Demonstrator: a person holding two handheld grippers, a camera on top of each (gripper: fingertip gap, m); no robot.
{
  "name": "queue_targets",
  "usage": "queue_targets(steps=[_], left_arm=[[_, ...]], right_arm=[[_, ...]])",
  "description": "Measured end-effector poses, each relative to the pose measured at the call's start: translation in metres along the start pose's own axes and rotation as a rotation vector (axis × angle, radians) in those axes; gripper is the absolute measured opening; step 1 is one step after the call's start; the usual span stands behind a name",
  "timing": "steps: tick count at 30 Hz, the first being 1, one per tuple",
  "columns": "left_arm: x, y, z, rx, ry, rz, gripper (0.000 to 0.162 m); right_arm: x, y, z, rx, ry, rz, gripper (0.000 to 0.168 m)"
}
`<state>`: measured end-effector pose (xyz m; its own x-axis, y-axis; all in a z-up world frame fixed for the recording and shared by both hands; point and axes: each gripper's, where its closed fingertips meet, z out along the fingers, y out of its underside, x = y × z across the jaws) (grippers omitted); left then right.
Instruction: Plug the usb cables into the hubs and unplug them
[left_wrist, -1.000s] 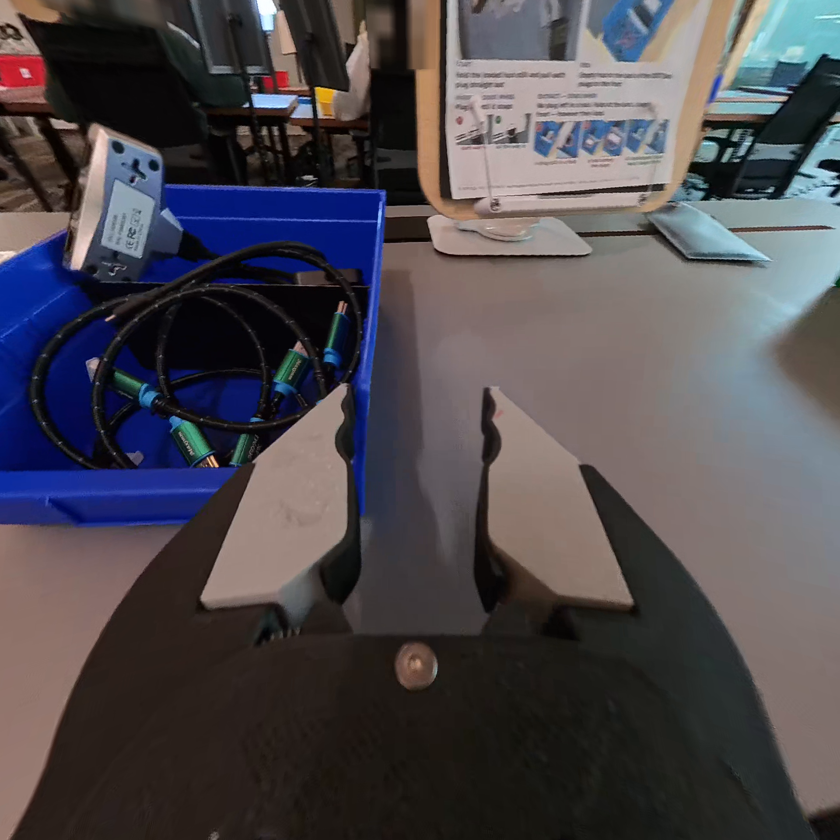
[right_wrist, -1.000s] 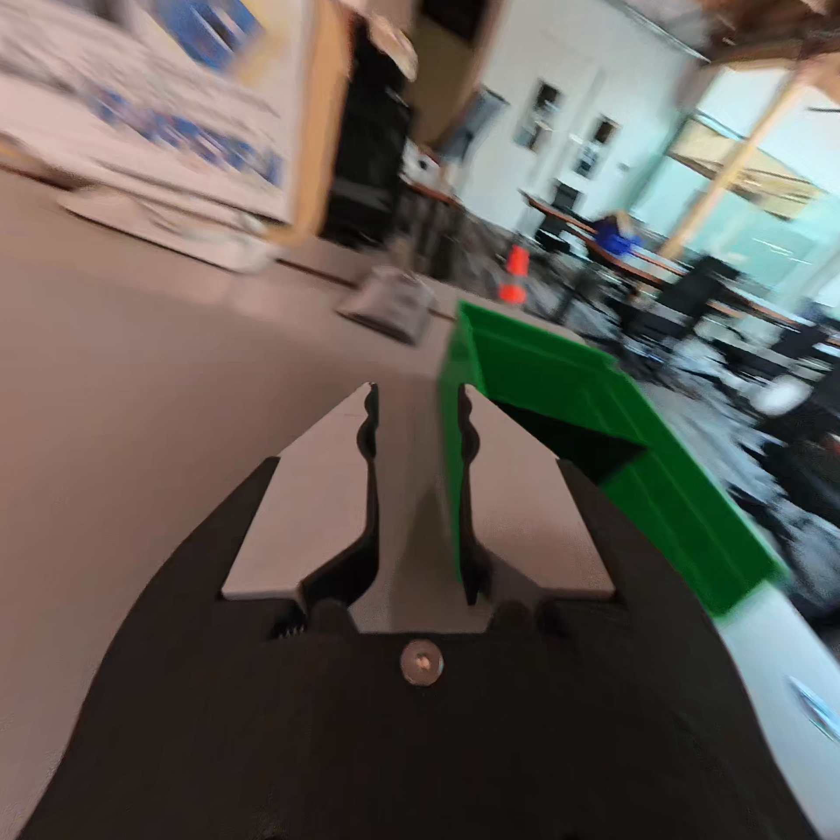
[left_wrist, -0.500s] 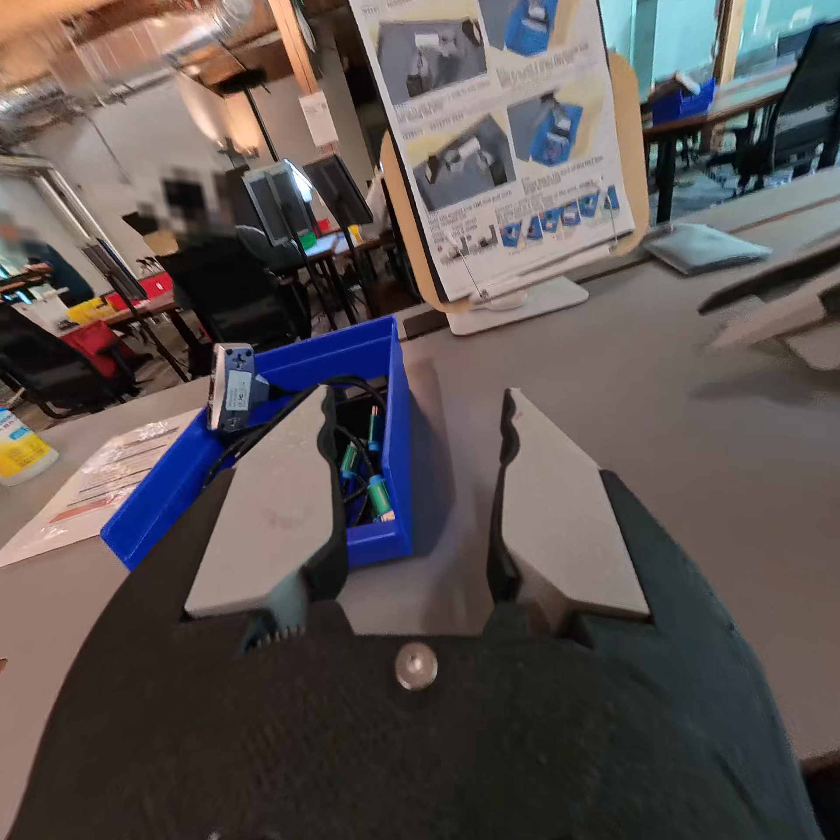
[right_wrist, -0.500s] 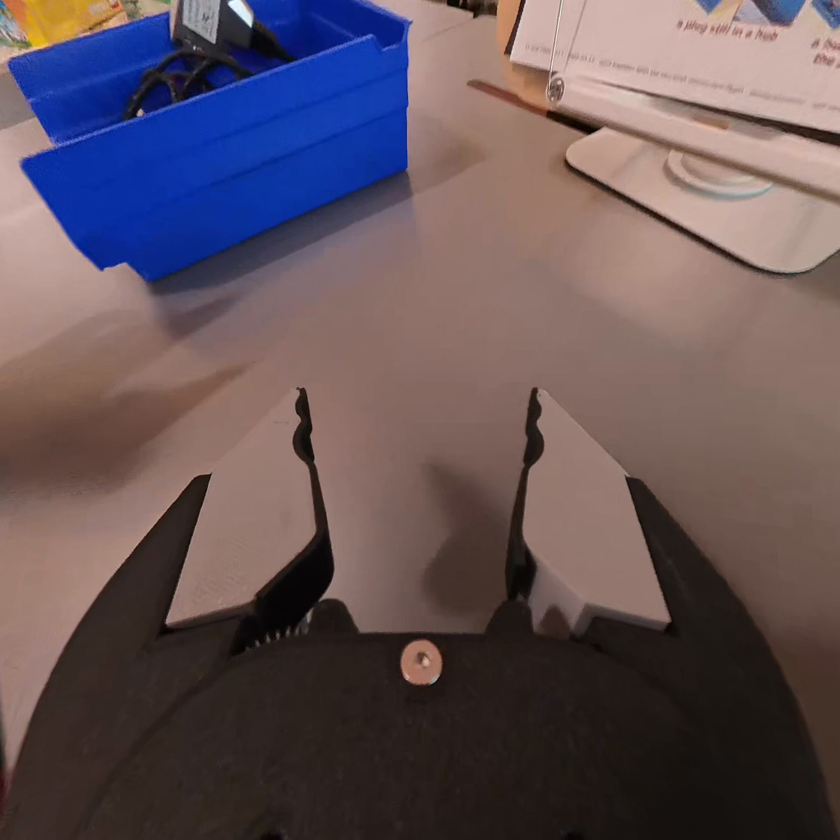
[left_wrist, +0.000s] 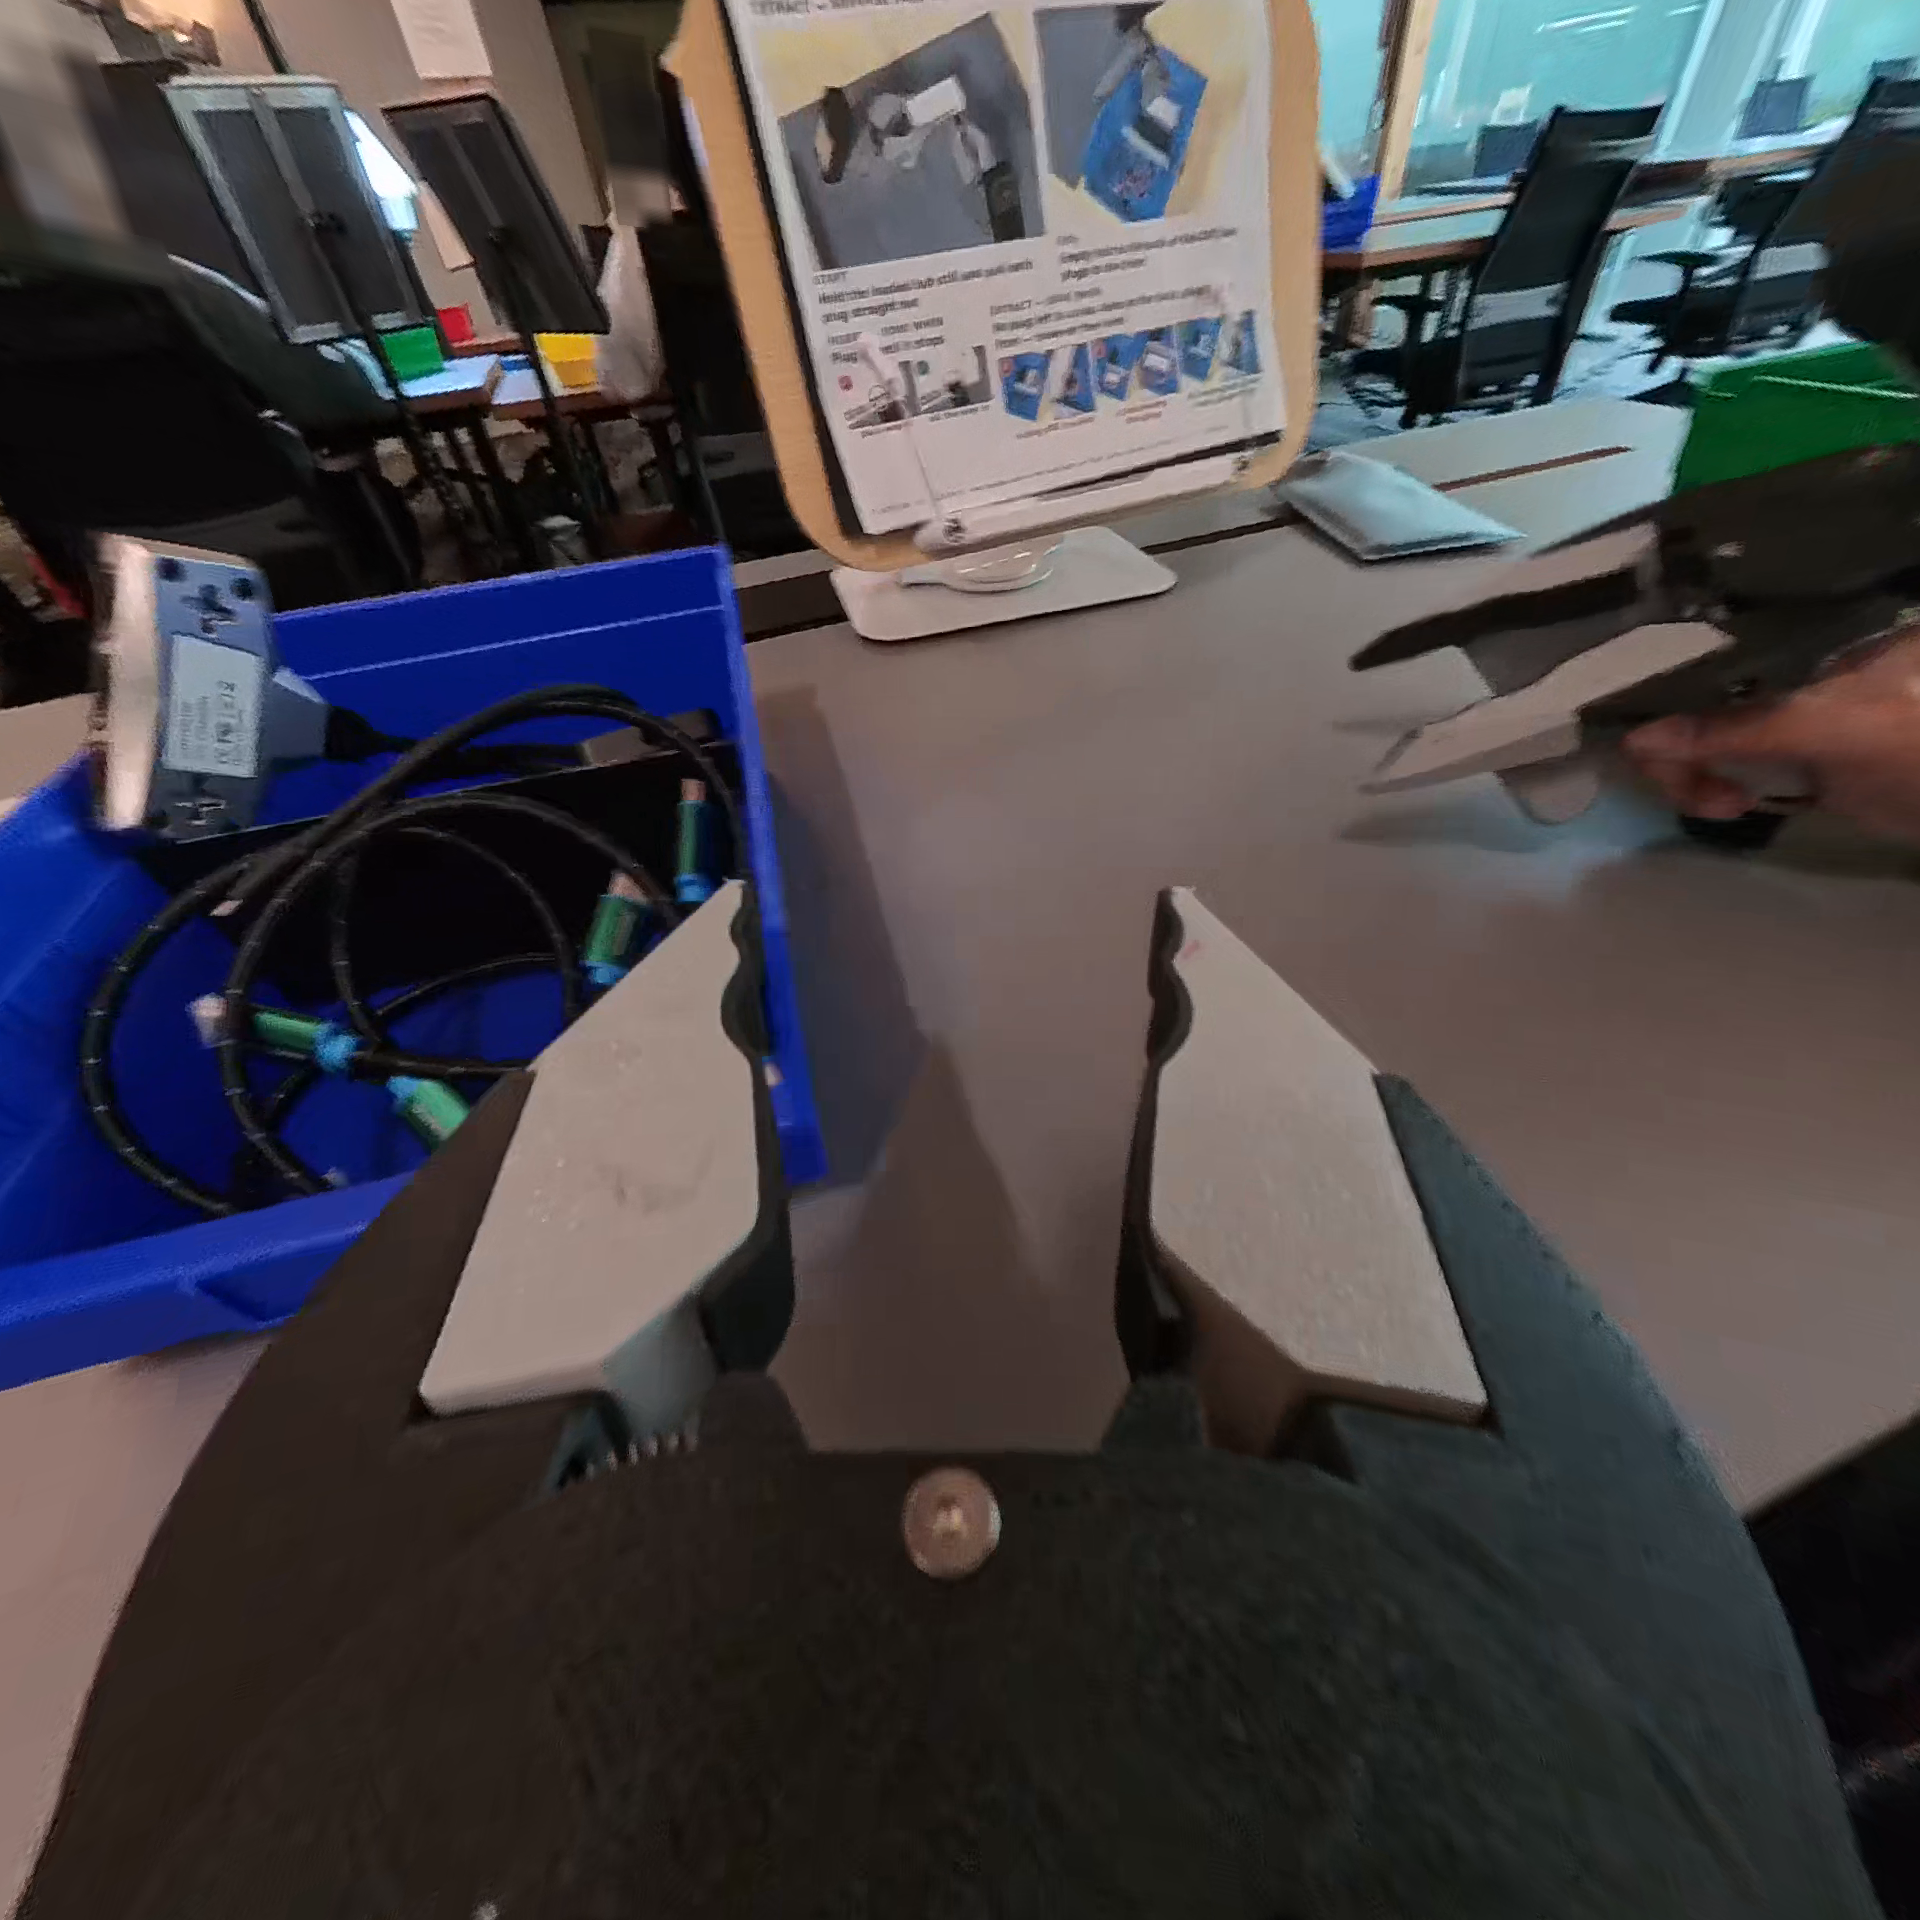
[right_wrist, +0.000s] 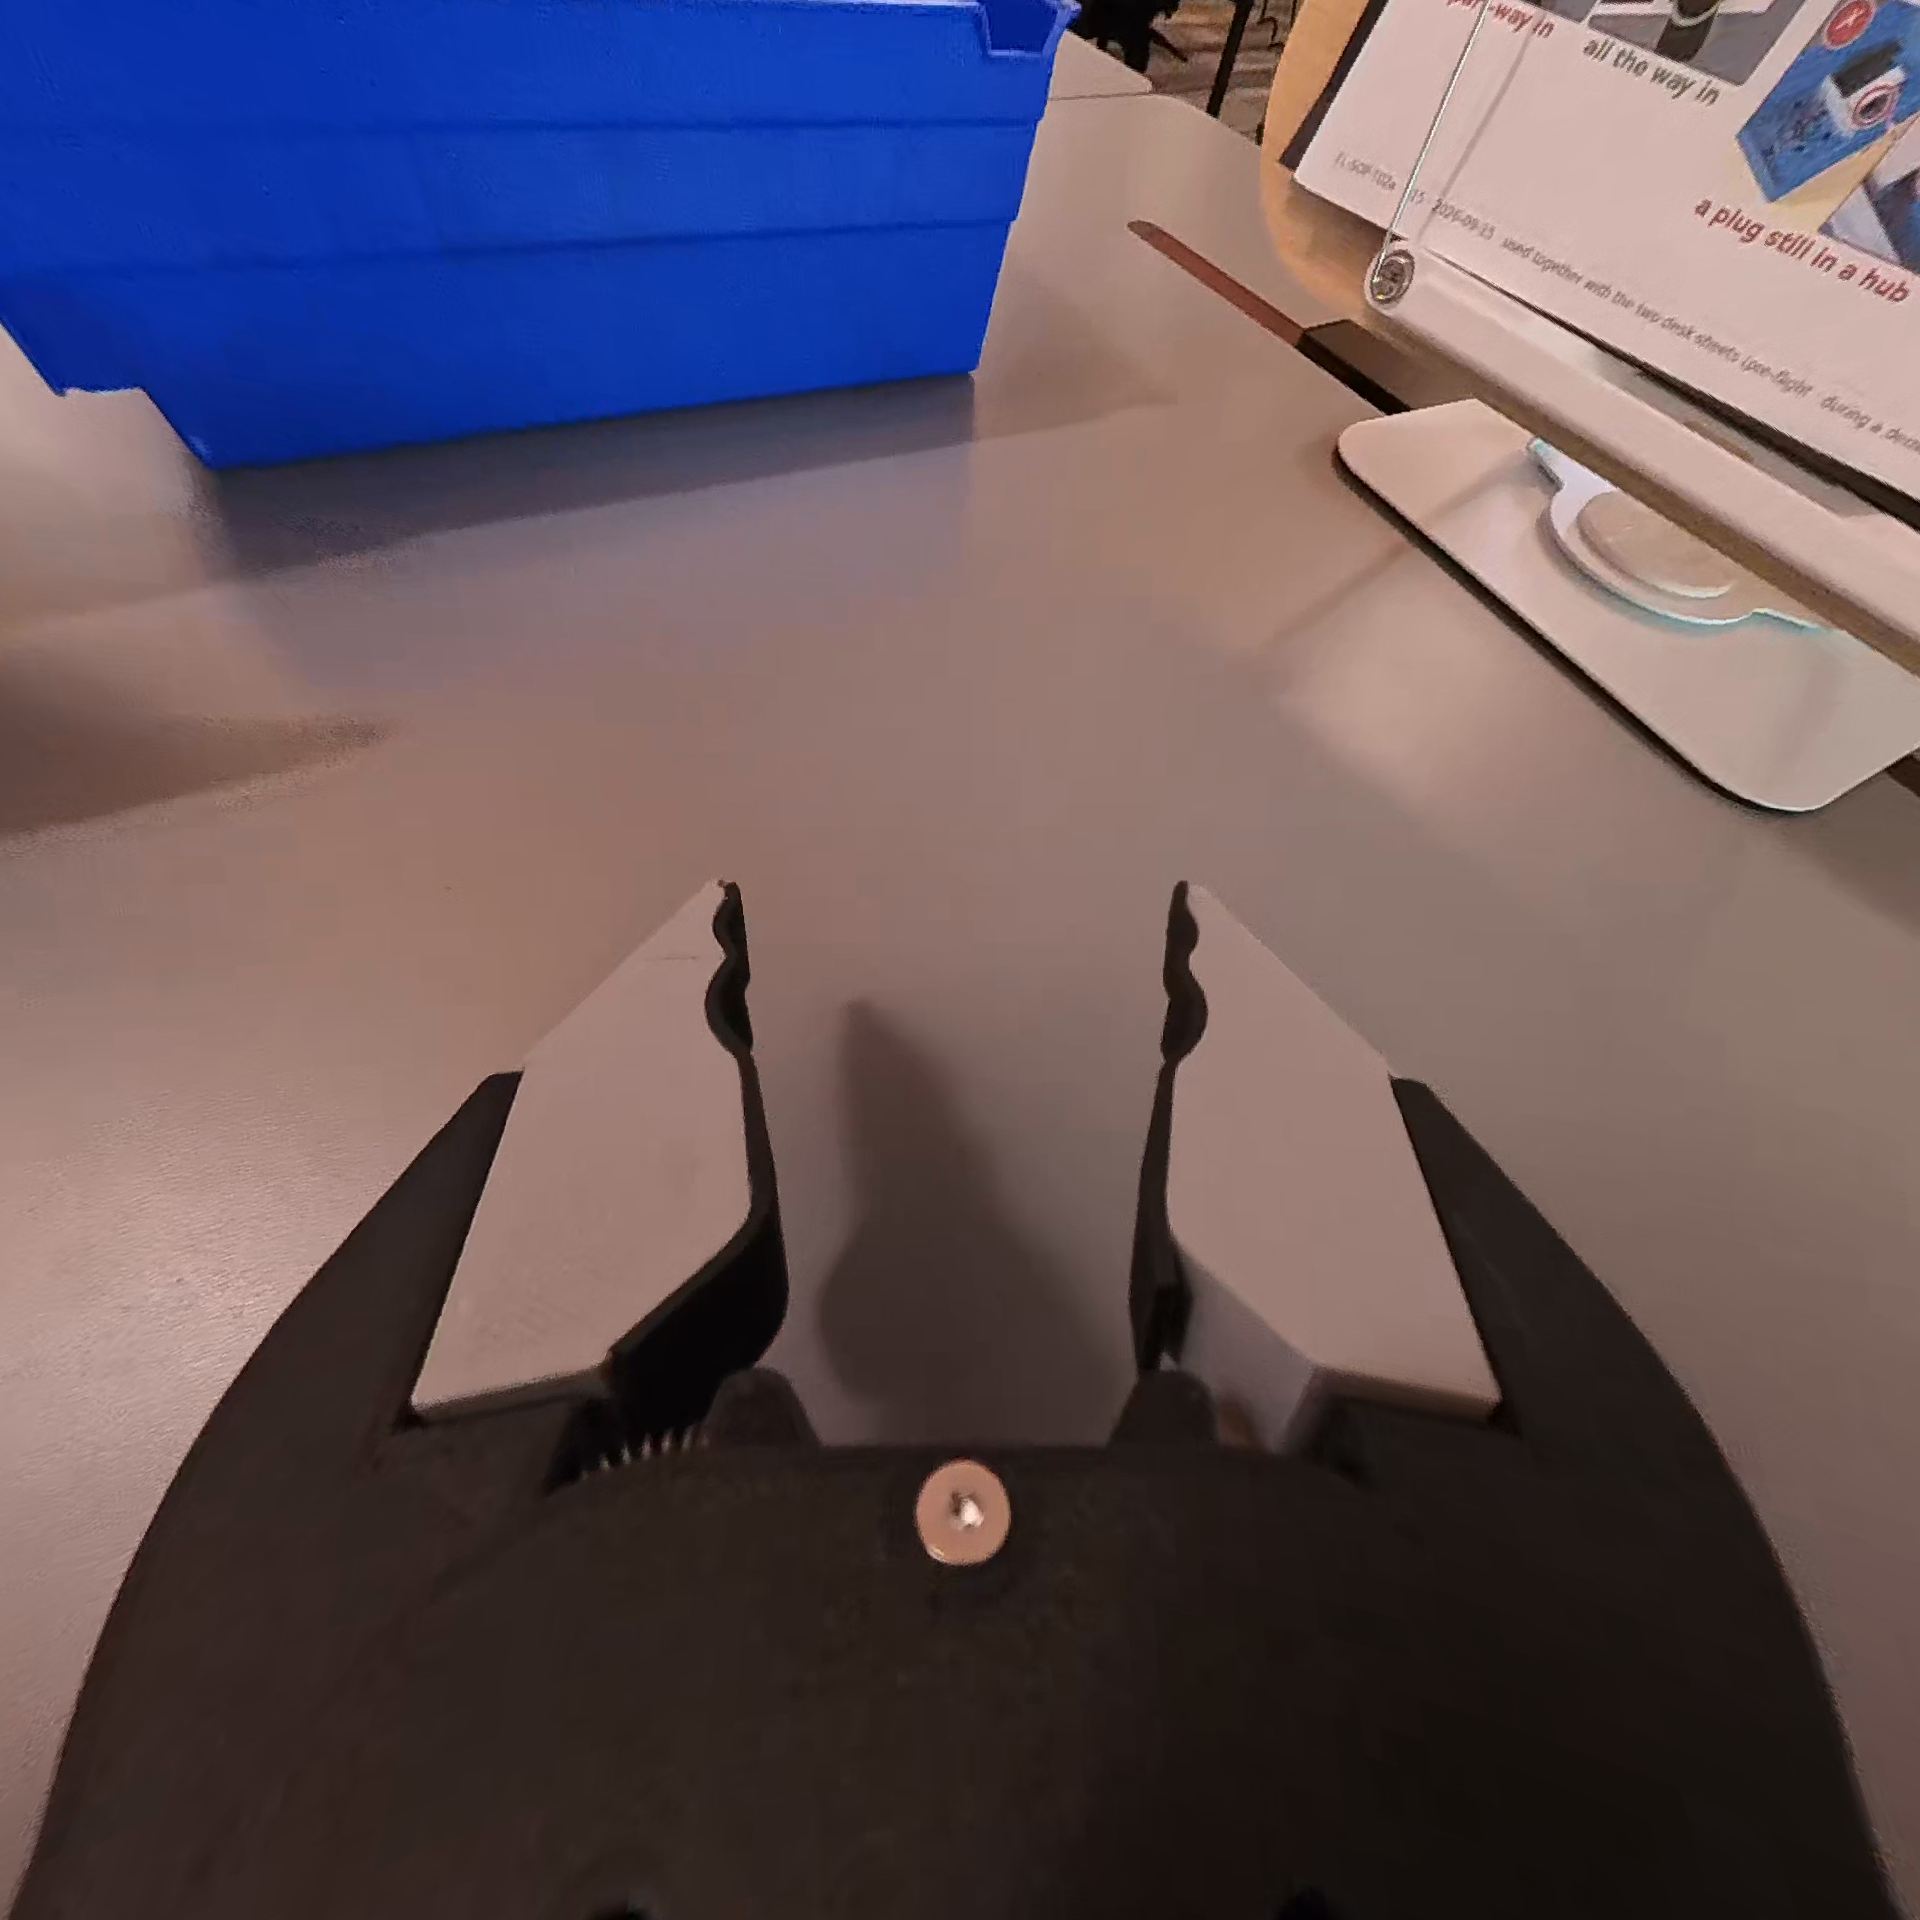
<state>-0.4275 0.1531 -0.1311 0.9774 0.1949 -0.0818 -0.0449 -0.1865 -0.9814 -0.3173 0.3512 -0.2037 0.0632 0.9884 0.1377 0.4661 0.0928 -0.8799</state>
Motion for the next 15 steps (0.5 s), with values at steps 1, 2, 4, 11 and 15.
queue_targets(steps=[1, 2, 4, 11, 15], left_arm=[[-0.011, -0.004, 0.000, 0.007, -0.028, -0.006, 0.072], [-0.021, -0.008, -0.001, 0.011, -0.047, -0.019, 0.072], [-0.040, -0.018, 0.000, 0.002, -0.064, -0.023, 0.073], [-0.167, -0.059, 0.031, -0.098, -0.252, 0.020, 0.071], [-0.224, -0.053, 0.073, -0.250, -0.292, 0.093, 0.064]], right_arm=[[0.000, 0.001, 0.001, -0.006, 0.004, -0.002, 0.078], [0.001, 0.002, 0.001, -0.011, 0.009, -0.001, 0.078], [0.002, 0.003, 0.002, -0.021, 0.014, 0.002, 0.078], [0.000, 0.005, 0.002, -0.037, 0.038, -0.041, 0.071], [0.001, 0.006, 0.002, -0.038, 0.050, -0.045, 0.069]])
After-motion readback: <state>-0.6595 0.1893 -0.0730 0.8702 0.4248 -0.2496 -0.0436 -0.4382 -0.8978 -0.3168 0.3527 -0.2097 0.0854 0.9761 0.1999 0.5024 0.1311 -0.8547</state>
